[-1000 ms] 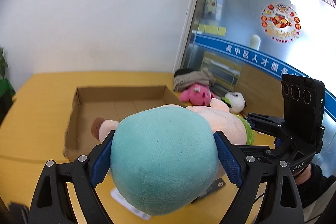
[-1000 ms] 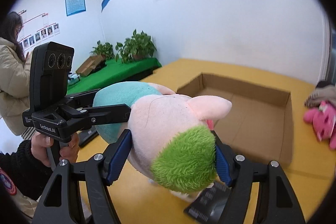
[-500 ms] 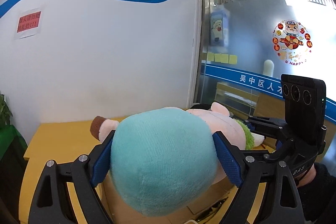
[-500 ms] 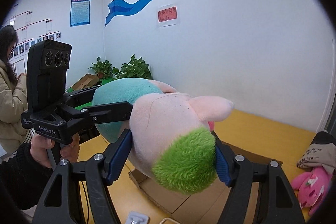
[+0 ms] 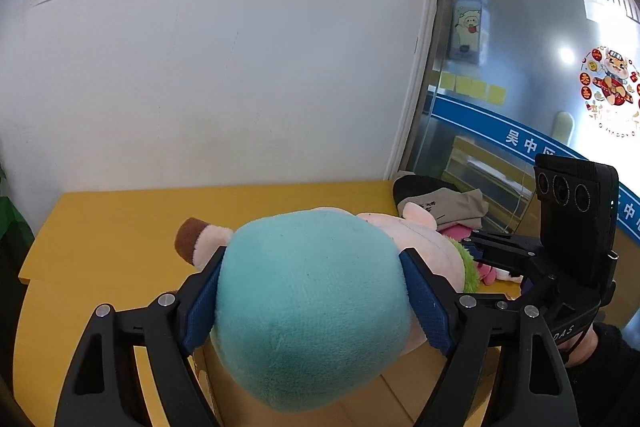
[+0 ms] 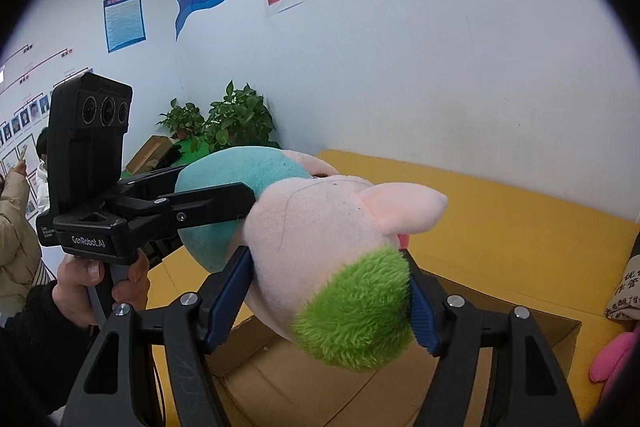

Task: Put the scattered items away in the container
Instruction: 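Lift the plush pig with the right gripper and carry it over the box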

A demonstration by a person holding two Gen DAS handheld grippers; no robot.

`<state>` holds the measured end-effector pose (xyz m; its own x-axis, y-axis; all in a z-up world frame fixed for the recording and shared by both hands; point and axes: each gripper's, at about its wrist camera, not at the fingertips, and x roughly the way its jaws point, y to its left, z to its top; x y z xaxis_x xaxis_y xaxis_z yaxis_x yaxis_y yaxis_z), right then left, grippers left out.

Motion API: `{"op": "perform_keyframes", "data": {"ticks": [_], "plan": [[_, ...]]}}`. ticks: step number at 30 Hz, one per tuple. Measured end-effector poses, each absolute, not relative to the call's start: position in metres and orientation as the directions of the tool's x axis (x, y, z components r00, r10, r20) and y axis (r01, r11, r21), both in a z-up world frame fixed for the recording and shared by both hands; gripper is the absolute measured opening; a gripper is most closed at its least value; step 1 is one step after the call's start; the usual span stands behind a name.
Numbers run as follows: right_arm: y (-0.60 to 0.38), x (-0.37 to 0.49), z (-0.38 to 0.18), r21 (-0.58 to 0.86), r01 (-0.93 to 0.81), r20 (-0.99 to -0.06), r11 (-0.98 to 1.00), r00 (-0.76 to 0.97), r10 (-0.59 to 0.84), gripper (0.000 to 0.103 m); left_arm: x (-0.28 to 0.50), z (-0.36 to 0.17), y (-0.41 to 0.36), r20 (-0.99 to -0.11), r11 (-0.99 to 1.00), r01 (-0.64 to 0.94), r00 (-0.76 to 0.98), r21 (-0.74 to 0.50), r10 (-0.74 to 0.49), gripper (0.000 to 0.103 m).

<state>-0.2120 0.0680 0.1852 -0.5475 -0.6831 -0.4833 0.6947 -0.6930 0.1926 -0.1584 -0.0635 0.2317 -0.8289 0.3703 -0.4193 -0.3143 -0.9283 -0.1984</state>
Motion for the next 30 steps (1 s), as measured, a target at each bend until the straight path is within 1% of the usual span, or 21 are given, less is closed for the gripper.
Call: {"op": "perform_keyframes", "data": {"ticks": [5,10,13,16,18,20,21,22,24,27,29,30], "plan": [[0.057,-0.253,0.136,0.241,0.674,-0.528,-0.699,-0.513,-0.677,0.07,-0.203,0.186,-0.073,-0.482,-0.936,-0.281,-0.803,-0.211,0.349,0.086],[0.043,-0.285,0.082,0.265,0.66,-0.583,-0.703,-0.471,-0.662,0.07,-0.243,0.137,-0.093,-0.535,-0.937,-0.243,-0.772,-0.25,0.343,0.086],[0.042,-0.301,0.052,0.288,0.635,-0.612,-0.717,-0.454,-0.647,0.07,-0.26,0.106,-0.095,-0.587,-0.946,-0.219,-0.744,-0.239,0.32,0.085],[0.047,-0.315,0.028,0.315,0.609,-0.633,-0.728,-0.437,-0.639,0.071,-0.271,0.078,-0.091,-0.628,-0.945,-0.211,-0.708,-0.25,0.324,0.085],[0.047,-0.321,0.014,0.318,0.597,-0.651,-0.736,-0.427,-0.628,0.071,-0.275,0.069,-0.086,-0.653,-0.948,-0.208,-0.687,-0.242,0.318,0.086],[0.041,-0.328,0.0,0.323,0.587,-0.681,-0.743,-0.401,-0.613,0.071,-0.28,0.054,-0.084,-0.698,-0.96,-0.18,-0.659,-0.214,0.279,0.086],[0.035,-0.333,-0.006,0.321,0.587,-0.699,-0.743,-0.383,-0.604,0.073,-0.283,0.047,-0.085,-0.72,-0.967,-0.154,-0.647,-0.202,0.253,0.086],[0.029,-0.331,-0.009,0.291,0.599,-0.709,-0.746,-0.388,-0.588,0.075,-0.285,0.043,-0.087,-0.73,-0.971,-0.133,-0.64,-0.201,0.239,0.087],[0.032,-0.327,-0.009,0.264,0.613,-0.704,-0.744,-0.405,-0.583,0.08,-0.282,0.045,-0.093,-0.724,-0.975,-0.098,-0.656,-0.198,0.213,0.089],[0.029,-0.319,0.006,0.222,0.592,-0.721,-0.775,-0.435,-0.539,0.08,-0.271,0.058,-0.095,-0.713,-0.986,-0.079,-0.682,-0.144,0.159,0.089],[0.033,-0.305,0.026,0.183,0.6,-0.709,-0.779,-0.469,-0.527,0.08,-0.254,0.074,-0.096,-0.685,-0.992,-0.071,-0.718,-0.106,0.125,0.09],[0.028,-0.3,0.038,0.164,0.604,-0.699,-0.78,-0.487,-0.524,0.08,-0.244,0.084,-0.097,-0.663,-0.993,-0.065,-0.74,-0.097,0.113,0.094]]}}
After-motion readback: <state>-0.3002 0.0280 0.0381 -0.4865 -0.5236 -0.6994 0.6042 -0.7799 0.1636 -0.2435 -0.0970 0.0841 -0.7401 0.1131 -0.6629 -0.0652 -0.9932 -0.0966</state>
